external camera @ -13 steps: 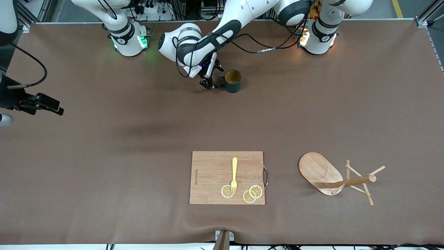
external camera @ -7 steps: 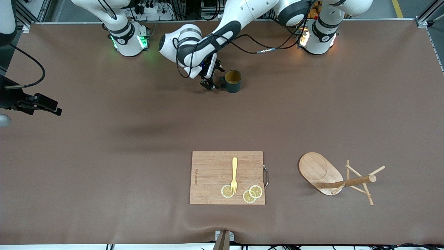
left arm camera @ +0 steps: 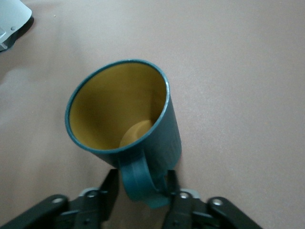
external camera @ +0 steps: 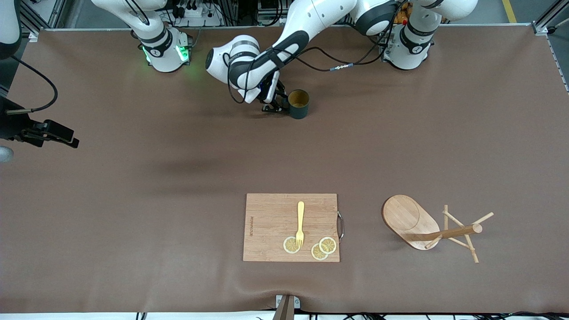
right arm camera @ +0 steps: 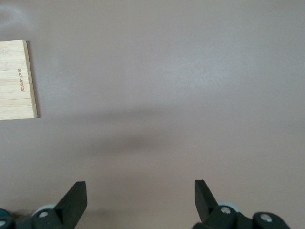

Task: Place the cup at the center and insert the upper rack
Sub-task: 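Lower the left gripper onto the teal mug handle and grasp it, then lift the mug by the handle with the left gripper toward the stand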

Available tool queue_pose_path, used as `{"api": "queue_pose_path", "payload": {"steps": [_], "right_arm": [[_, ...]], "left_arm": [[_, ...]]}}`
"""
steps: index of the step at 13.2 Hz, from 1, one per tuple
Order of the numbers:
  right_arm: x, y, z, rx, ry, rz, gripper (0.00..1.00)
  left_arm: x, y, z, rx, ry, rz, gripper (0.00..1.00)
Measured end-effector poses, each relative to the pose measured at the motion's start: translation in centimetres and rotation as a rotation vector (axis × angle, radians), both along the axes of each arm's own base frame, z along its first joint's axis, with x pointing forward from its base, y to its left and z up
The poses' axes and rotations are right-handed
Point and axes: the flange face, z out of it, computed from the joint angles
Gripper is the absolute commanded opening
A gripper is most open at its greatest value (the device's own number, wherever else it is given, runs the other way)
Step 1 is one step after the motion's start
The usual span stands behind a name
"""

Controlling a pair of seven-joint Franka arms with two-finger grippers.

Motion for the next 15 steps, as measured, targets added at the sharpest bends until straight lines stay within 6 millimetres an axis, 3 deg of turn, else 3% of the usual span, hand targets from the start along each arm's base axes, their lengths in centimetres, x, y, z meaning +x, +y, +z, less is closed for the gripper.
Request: {"api": "queue_pose_path", "payload": {"steps": [5,10,12,15], "right_arm": [[0.0,0.0,0.0,0.0,0.001,0.001,1.0],[0.0,0.1,0.0,0.0,0.001,0.002,1.0],[0.0,0.1,0.0,0.0,0.001,0.002,1.0],[0.0,0.1,0.0,0.0,0.001,0.003,1.0]], "left_arm": [[0.1,0.2,0.0,0.01,0.0,0.004,0.04],[0.4,-0.2,0.9,-0.008,0.001,0.002,0.0],[1.2,-0.6,3.0,-0.042,0.014,-0.021,0.0],[4.5,-0.6,10.3,-0.141,0.024,-0.04,0.0]]}}
